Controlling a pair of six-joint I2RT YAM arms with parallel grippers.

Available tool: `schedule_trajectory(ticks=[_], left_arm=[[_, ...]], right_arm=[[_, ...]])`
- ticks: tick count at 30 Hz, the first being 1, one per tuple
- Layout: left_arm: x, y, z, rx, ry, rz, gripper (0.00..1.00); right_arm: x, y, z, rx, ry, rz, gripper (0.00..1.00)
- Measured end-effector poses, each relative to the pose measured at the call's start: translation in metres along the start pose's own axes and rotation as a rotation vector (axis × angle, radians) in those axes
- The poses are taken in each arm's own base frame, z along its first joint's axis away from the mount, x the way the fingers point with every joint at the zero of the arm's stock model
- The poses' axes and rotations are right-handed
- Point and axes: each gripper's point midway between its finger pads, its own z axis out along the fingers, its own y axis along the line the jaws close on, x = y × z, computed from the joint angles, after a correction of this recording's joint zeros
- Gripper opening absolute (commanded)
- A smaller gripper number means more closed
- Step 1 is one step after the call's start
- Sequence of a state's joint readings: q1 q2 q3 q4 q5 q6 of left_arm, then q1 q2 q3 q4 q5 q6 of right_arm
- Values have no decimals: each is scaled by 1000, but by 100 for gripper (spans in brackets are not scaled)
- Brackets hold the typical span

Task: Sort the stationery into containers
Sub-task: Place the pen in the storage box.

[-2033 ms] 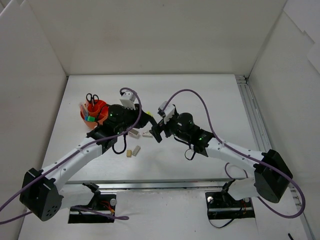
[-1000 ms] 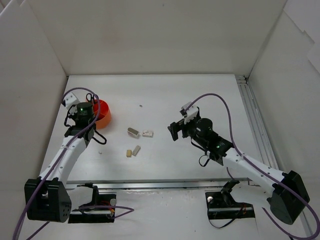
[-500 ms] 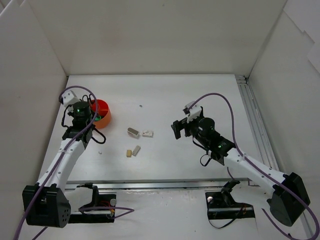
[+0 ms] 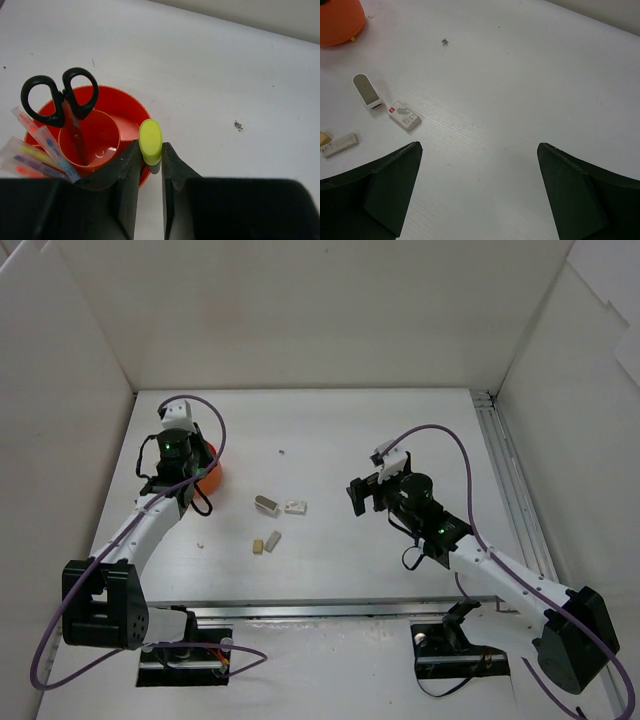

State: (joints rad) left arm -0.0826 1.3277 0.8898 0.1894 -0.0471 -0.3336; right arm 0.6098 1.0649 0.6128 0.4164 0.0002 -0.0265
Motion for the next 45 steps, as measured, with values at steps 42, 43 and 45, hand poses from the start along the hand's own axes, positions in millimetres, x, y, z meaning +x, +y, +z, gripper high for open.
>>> schedule_trajectory(ticks=[42,43,45], left_arm=[[20,29,-24,-106,68,35,99],[13,26,-32,-101,50,28,100],[4,18,-45,-82,33,20,100]], right_arm=[[15,-1,0,-33,57,-1,98],[14,-1,-1,-36,54,0,98],[11,0,-3,-42,46,1,98]])
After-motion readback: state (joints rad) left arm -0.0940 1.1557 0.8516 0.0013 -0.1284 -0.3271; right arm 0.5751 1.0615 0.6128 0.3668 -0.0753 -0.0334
